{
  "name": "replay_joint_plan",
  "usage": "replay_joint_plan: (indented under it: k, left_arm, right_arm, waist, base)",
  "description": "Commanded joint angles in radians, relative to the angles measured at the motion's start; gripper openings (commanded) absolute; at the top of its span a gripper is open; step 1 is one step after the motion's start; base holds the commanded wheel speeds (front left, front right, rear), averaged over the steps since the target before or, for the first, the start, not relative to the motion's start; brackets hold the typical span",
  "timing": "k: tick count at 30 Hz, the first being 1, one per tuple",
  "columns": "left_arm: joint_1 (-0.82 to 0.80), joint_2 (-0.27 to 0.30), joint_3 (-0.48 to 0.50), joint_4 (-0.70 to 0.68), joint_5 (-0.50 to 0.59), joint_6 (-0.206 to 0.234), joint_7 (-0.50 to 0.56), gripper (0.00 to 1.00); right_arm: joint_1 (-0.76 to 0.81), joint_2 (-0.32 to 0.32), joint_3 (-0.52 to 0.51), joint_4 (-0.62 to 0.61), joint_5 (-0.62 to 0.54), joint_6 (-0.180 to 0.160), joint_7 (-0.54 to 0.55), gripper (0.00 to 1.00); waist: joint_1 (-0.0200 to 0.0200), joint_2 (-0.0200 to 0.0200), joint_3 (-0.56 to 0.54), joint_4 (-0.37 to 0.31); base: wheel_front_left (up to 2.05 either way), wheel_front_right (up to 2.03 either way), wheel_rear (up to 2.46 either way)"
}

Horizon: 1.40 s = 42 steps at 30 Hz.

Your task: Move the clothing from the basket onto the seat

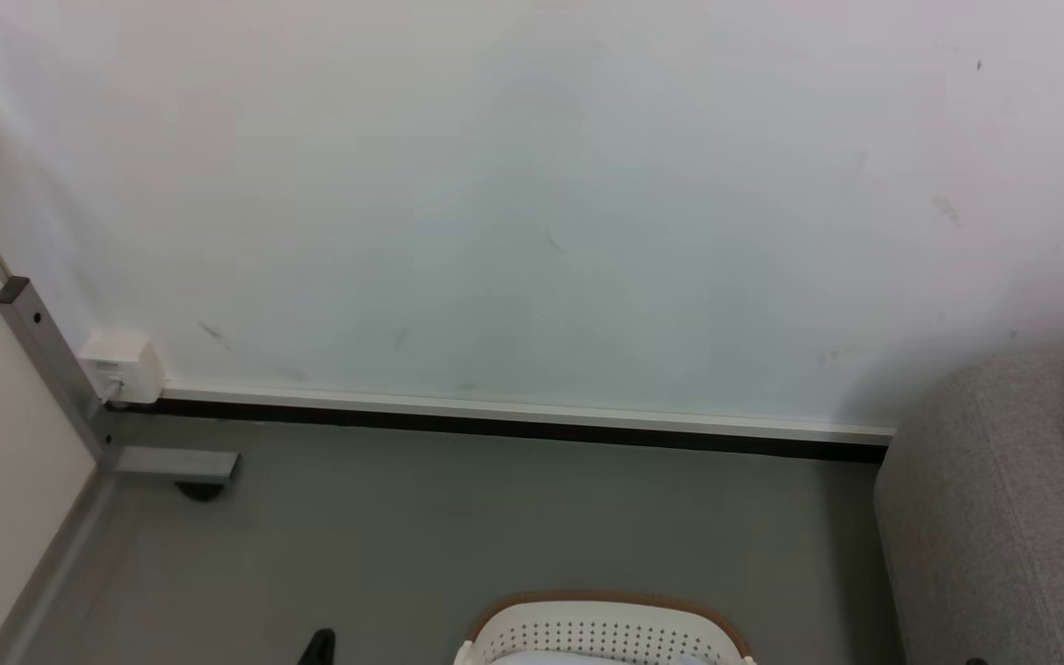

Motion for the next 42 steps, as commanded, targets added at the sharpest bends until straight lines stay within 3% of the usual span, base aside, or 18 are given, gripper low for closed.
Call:
replay_joint_plan:
  k: [1,20,42]
  left_arm:
    - [-0.022,0.002,0.014,-0.019,-0.038,-0.001,0.009,0.00]
    - [-0.046,-0.012,0.077,-0.064,-0.352,-0.019,0.091,0.00]
    - [-0.070,-0.025,0.138,-0.102,-0.640,-0.035,0.170,0.00]
  right_arm:
    - [-0.030,-0.007,-0.005,-0.012,0.045,0.000,0.007,0.00]
    - [-0.092,-0.010,-0.003,-0.021,0.402,-0.001,0.087,0.00]
    - [-0.157,-0.013,-0.009,-0.020,0.729,-0.001,0.167,0.00]
  waist:
    - [0.0000,-0.0001,0.001,-0.001]
    - [0.0000,-0.0001,0.015,-0.011]
    - [0.0000,-0.0001,0.031,-0.023]
  base:
    - [0.00,0.00,0.00]
    - [0.00,0.00,0.00]
    - [0.00,0.00,0.00]
